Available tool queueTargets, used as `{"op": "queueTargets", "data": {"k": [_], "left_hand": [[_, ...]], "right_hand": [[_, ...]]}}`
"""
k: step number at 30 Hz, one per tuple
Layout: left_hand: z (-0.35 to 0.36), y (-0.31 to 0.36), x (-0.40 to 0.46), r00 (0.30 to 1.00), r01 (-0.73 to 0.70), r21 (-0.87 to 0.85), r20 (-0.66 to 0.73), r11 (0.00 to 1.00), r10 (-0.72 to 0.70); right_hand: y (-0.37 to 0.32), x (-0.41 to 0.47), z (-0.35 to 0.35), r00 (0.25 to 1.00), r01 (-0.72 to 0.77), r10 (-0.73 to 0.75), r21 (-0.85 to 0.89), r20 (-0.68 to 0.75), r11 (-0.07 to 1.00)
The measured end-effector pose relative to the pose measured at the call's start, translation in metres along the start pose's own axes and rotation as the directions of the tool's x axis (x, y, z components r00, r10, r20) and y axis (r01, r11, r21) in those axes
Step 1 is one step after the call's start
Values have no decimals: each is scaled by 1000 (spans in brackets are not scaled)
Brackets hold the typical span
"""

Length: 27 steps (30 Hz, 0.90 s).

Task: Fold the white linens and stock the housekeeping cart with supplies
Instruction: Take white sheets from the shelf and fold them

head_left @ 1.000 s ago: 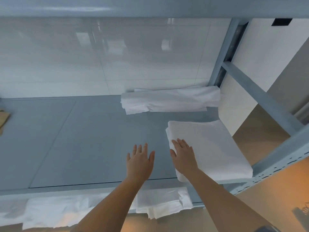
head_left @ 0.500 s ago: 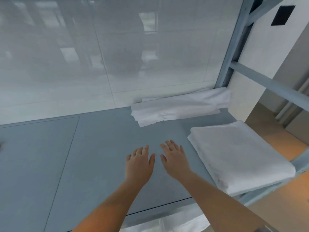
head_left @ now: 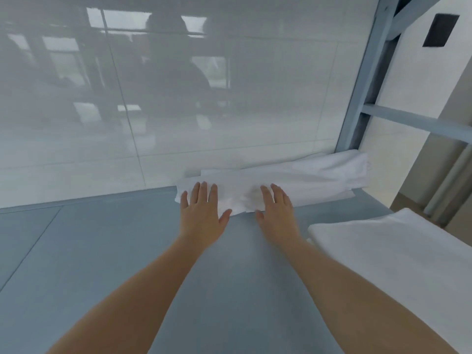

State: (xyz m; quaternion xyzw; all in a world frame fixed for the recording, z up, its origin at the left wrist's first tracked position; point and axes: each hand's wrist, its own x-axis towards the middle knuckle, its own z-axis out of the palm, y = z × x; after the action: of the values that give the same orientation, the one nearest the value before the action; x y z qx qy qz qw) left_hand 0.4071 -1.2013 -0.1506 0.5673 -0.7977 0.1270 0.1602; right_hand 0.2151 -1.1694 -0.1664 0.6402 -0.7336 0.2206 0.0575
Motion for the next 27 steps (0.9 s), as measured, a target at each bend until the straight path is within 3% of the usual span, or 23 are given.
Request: {"op": "queueTargets", "data": {"k": [3,8,12,16,27], "left_hand": [[20,-8,34,1000,19,5,1,1000,-19],[55,-19,60,991,10,-8,131,1000,-9],[66,-16,60,998,34,-13,59,999,-34],[61,-21,55,996,42,3,78,999,-42],[33,-98,-13,983,128,68,124,989,-135]], "right_hand": [[3,33,14,1000,13,-13,-24,-5,1000],[20,68,31,982,-15,31,-87,185,996],[21,67,47,992,-65,64,2,106,998],[16,65,52,991,-100,95,52,98,994],[-72,21,64,992,-16,9,55,123,998]]}}
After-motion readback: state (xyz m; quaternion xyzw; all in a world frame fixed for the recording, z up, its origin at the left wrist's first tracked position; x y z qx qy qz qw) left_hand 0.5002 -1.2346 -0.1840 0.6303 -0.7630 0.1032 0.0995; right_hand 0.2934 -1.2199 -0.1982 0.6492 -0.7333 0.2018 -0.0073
